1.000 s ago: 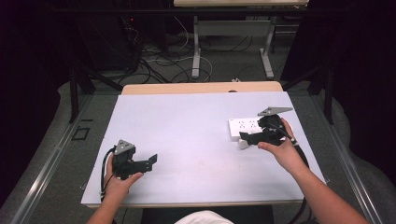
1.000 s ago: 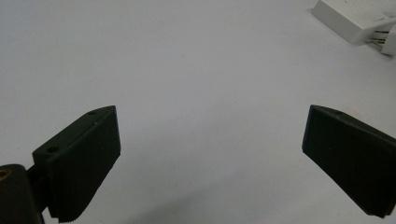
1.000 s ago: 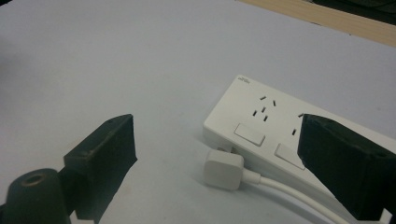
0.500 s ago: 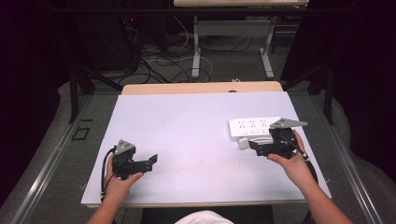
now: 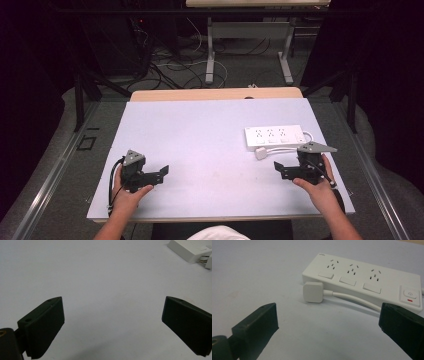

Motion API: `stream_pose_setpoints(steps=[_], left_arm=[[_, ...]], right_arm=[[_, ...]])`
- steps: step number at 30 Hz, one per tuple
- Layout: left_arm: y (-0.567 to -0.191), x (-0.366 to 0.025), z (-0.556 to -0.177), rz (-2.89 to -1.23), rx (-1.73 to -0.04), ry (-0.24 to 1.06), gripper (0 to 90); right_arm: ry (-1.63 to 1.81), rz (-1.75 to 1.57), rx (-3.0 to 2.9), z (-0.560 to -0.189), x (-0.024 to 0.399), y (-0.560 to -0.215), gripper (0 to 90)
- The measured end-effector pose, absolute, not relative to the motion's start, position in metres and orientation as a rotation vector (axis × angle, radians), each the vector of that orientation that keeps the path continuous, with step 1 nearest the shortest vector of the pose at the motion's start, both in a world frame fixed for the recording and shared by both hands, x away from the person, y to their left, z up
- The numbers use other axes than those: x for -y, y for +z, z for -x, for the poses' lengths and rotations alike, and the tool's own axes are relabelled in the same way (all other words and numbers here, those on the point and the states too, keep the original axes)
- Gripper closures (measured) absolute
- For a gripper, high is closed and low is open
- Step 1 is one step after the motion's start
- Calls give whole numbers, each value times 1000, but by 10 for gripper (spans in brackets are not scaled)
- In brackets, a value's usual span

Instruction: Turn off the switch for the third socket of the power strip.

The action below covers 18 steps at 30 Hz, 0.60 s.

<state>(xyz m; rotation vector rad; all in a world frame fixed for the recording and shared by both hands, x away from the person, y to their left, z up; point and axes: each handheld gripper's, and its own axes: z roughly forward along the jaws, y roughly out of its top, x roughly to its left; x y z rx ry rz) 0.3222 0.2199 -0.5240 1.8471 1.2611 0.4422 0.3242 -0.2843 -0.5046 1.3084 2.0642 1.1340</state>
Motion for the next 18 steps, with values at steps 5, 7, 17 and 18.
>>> stream_pose_setpoints(steps=[5,7,17,18], left_arm=[[-524,-220,-322,-1848,-1262,442,41],[-524,-220,-322,-1847,-1262,442,41],[-525,-220,-323,-1844,-1261,444,41],[-525,-219,-323,-1838,-1261,451,41]], right_arm=[[1137,-1325,-2040,-318,287,-513,20],[1126,-1332,-2025,-317,288,-515,21],[1129,-1396,-1997,-313,292,-530,26],[1134,-1396,-1995,-314,293,-531,26]])
